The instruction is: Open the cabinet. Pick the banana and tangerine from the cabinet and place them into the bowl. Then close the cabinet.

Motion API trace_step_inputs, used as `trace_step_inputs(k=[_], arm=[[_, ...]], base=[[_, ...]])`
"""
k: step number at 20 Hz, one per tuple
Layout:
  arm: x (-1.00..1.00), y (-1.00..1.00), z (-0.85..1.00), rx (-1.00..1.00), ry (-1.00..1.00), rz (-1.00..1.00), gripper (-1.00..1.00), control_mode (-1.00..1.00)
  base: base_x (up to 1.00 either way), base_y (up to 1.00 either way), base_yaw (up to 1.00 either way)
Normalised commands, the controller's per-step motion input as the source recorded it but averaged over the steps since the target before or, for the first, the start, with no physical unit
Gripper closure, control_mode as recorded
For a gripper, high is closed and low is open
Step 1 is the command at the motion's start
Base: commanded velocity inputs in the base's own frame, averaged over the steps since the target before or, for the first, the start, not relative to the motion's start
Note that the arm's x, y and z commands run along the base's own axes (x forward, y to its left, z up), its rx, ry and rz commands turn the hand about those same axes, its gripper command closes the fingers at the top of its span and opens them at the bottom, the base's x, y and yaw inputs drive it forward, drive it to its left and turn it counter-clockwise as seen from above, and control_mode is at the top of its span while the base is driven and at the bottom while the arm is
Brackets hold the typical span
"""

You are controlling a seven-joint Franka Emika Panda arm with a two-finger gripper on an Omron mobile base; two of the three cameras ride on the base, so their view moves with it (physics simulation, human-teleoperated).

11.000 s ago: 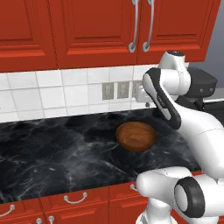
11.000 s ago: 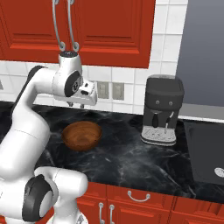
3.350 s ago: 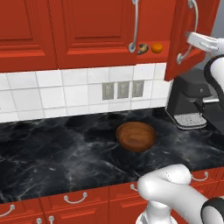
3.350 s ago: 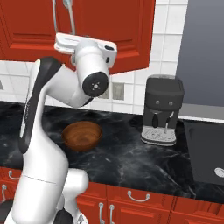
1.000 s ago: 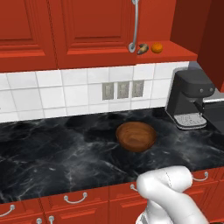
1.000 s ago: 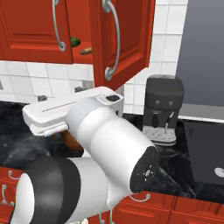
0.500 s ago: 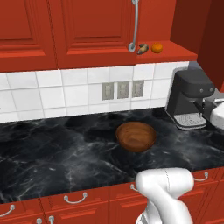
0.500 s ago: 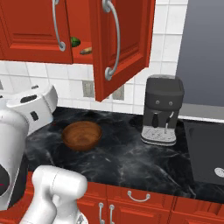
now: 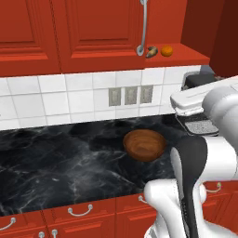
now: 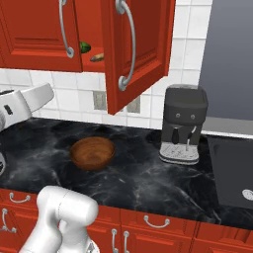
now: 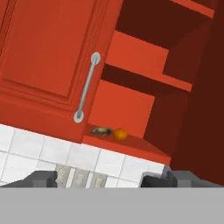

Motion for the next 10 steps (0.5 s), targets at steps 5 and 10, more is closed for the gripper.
trace_step_inputs(k=[5, 10], arm=[[0.76, -0.22, 0.00, 0.00, 0.01, -0.38, -1.00, -1.00], [0.56, -0.45, 0.00, 0.00, 0.07, -0.33, -1.00, -1.00]], base=[[0.00, 0.00, 0.00], [0.00, 0.00, 0.00]])
